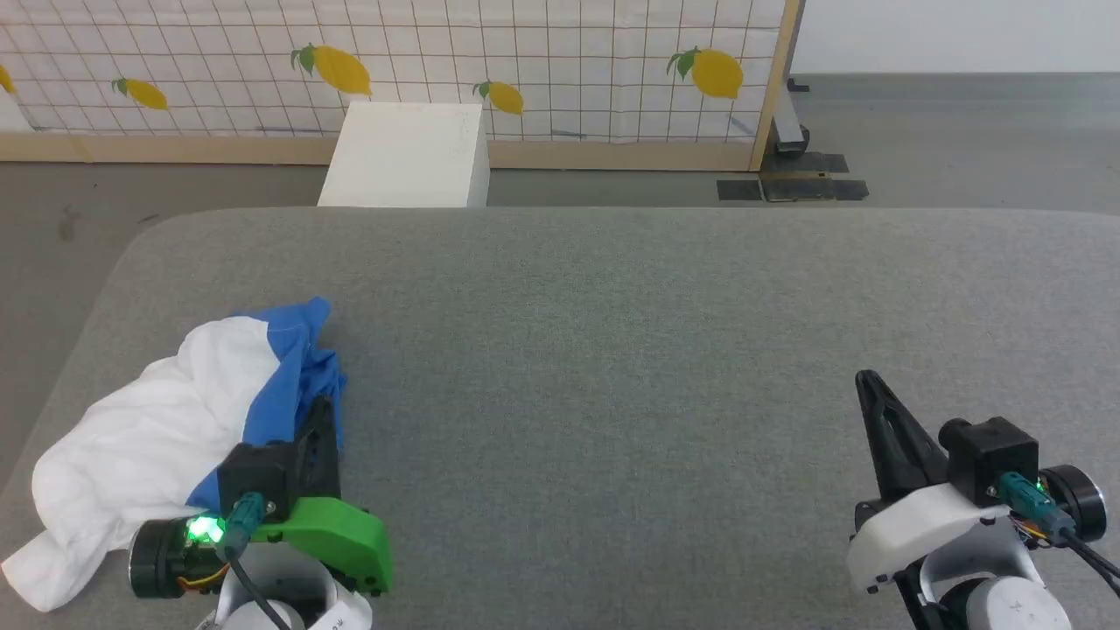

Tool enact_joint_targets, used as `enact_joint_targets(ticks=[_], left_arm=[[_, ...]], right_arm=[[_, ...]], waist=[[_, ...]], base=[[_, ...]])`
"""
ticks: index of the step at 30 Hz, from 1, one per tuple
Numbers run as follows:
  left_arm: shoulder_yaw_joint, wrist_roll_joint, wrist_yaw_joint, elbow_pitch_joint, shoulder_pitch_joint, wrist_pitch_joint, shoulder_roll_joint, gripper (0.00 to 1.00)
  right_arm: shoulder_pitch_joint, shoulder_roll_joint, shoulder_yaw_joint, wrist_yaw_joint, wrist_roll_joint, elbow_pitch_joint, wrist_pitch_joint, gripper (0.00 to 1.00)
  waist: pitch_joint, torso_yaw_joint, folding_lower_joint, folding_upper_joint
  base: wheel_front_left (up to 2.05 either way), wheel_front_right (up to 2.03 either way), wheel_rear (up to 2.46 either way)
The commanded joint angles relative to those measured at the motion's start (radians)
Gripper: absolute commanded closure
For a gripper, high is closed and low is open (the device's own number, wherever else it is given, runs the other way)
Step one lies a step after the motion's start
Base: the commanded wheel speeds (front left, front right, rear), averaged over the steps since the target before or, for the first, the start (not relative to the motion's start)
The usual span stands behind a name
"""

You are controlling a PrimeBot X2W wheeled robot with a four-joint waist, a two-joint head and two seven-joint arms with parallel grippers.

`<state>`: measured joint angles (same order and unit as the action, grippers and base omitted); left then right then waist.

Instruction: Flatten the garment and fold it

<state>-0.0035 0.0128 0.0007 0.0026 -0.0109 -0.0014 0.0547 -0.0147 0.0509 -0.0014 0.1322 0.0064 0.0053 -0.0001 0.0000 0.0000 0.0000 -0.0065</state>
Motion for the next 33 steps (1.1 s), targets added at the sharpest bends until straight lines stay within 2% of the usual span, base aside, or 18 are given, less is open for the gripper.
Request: enact_joint_targets(ticks=[1, 24, 25, 33], left_arm=[[0.004, -0.013, -0.001, -0.003, 0.011, 0.001, -0.005, 1.0], [0.004, -0.013, -0.001, -0.003, 0.011, 0.001, -0.005, 1.0], [0.0, 0.0, 0.0, 0.0, 0.0, 0.0, 0.0, 0.0], [-0.006, 0.014, 0.001, 0.007, 0.0, -0.009, 0.0, 0.0]], right_arm=[[0.015, -0.001, 0.001, -0.002, -0.006, -0.005, 0.0, 1.0], [0.015, -0.001, 0.001, -0.002, -0.006, -0.005, 0.0, 1.0], [0.0, 0.0, 0.0, 0.0, 0.0, 0.0, 0.0, 0.0], [0.004, 0.0, -0.005, 0.0, 0.013, 0.009, -0.01, 0.0]], waist=[[0.0, 0.0, 0.0, 0.0065], [0.0, 0.0, 0.0, 0.0065], [0.0, 0.0, 0.0, 0.0], [0.0, 0.0, 0.0, 0.0003]], base=[[0.0, 0.0, 0.0], [0.0, 0.0, 0.0], [0.0, 0.0, 0.0], [0.0, 0.0, 0.0]])
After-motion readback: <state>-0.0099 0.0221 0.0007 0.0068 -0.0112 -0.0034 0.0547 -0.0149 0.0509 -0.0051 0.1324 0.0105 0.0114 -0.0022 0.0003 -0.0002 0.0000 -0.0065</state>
